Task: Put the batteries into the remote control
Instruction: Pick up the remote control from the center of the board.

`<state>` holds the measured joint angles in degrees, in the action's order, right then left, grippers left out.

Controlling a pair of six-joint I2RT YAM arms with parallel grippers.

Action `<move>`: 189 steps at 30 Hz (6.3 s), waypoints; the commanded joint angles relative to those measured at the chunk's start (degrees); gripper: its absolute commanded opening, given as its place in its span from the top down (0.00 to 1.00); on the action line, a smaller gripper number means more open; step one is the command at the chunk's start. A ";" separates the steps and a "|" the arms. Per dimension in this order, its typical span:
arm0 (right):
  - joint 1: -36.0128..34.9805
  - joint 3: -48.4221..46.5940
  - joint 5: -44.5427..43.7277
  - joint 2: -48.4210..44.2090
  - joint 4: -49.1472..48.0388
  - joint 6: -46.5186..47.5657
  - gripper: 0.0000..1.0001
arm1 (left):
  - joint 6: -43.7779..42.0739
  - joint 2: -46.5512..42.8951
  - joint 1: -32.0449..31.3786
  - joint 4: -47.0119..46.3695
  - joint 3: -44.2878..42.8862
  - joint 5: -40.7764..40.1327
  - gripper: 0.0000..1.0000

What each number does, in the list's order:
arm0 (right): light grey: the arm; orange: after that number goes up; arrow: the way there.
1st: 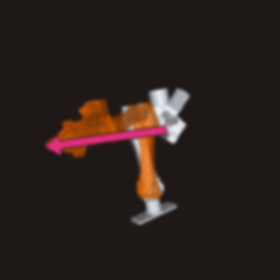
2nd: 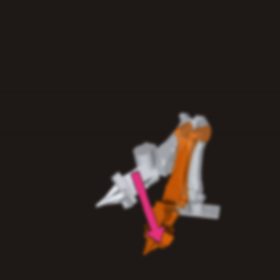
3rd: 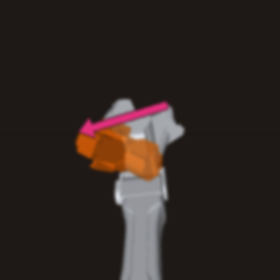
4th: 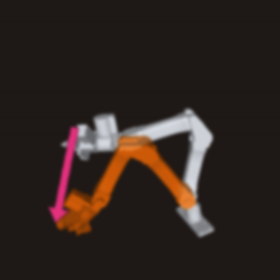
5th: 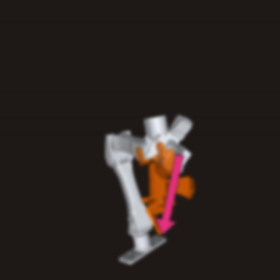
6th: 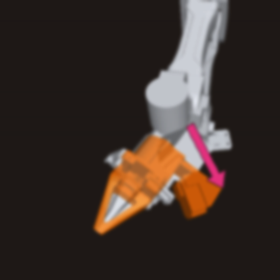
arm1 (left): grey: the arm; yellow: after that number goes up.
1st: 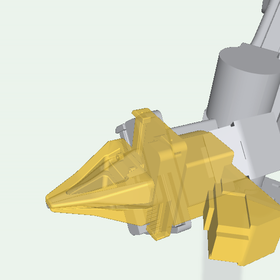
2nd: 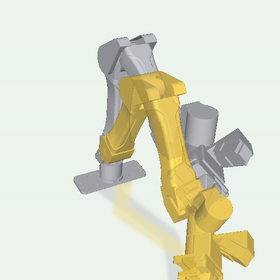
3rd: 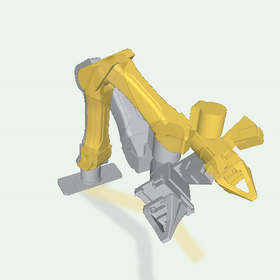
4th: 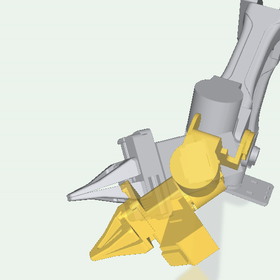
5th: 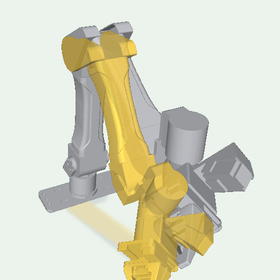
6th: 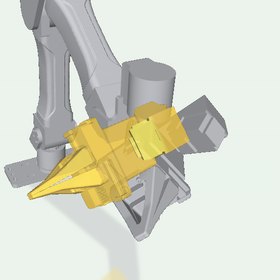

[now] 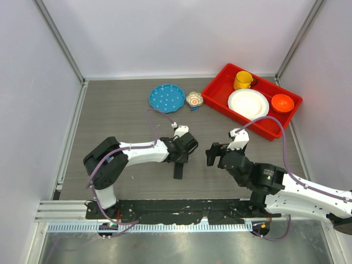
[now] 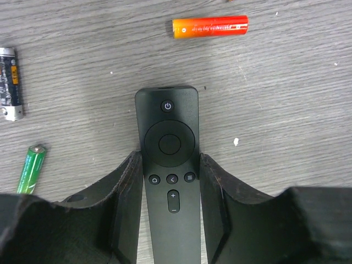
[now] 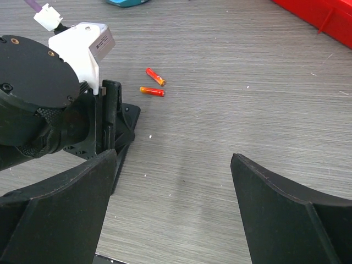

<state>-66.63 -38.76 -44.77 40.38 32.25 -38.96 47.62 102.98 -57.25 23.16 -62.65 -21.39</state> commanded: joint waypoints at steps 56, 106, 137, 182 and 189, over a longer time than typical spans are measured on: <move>22.07 11.86 69.56 13.32 -65.72 -12.44 0.14 | 28.59 -33.71 26.49 -111.75 42.17 49.86 1.00; 22.25 9.06 77.56 16.32 -63.65 -9.75 0.69 | 20.25 -44.52 26.14 -87.25 42.79 42.40 0.01; 10.03 -14.76 30.89 19.12 -1.75 18.40 0.73 | 1.78 -37.59 7.42 -37.39 22.14 15.68 0.14; 8.10 -15.03 30.89 19.48 -3.69 16.11 0.59 | 6.17 -29.68 1.97 -50.22 25.74 12.42 1.00; 8.10 -21.42 31.24 15.53 1.84 15.67 0.26 | 4.60 -32.31 2.32 -48.56 26.88 6.98 1.00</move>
<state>-58.13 -53.23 -12.78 60.36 32.49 -22.90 54.78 73.06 -55.13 -25.58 -36.27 -9.19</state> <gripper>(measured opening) 0.694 0.212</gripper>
